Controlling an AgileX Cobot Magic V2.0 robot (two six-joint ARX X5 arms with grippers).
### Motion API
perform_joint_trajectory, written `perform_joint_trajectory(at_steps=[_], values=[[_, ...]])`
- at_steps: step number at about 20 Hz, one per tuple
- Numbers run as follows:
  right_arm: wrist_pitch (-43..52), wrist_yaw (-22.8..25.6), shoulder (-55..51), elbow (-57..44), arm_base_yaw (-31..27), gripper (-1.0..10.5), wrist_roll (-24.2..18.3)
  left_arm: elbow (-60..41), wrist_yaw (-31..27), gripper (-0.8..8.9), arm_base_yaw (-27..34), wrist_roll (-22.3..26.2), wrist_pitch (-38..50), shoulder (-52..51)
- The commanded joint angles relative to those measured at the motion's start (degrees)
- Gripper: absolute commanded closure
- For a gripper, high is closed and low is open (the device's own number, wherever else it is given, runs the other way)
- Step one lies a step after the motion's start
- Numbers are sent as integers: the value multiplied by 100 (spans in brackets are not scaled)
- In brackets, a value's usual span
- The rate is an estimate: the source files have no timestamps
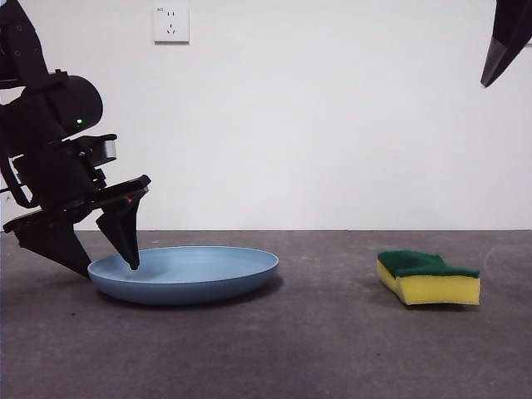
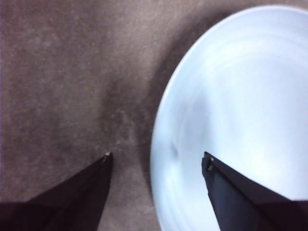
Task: Pick up the plate,pick up the cloth,clean the plate with the cloth
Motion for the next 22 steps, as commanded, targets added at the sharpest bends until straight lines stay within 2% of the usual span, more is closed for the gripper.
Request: perform_joint_trajectory(at_steps=[1,2,3,7,10,16,18,22], values=[[20,-11,2,24,9,506,50,-35,-133,605,-90,9,-74,131],[24,-11,2,24,9,506,50,-35,-144,743,-98,35,-61,131],[28,-17,2,24,11,506,50,-35,-138,832,-101,63,-55,131],[162,-15,63,26,136,506,52,-33,-142,821,-127,240,76,127],[319,-13,339,44,378,507,85,-28,-481,821,-140,411,72,-173],[339,57,1749,470,896,512,101,-28,-579,821,-140,597,-271,-1604],[356,264,2326,761,994,602,138,-28,-579,821,-140,612,-374,-2162],[660,525,3191,1008,1130,637,177,-28,-575,821,-140,614,-608,-3115]])
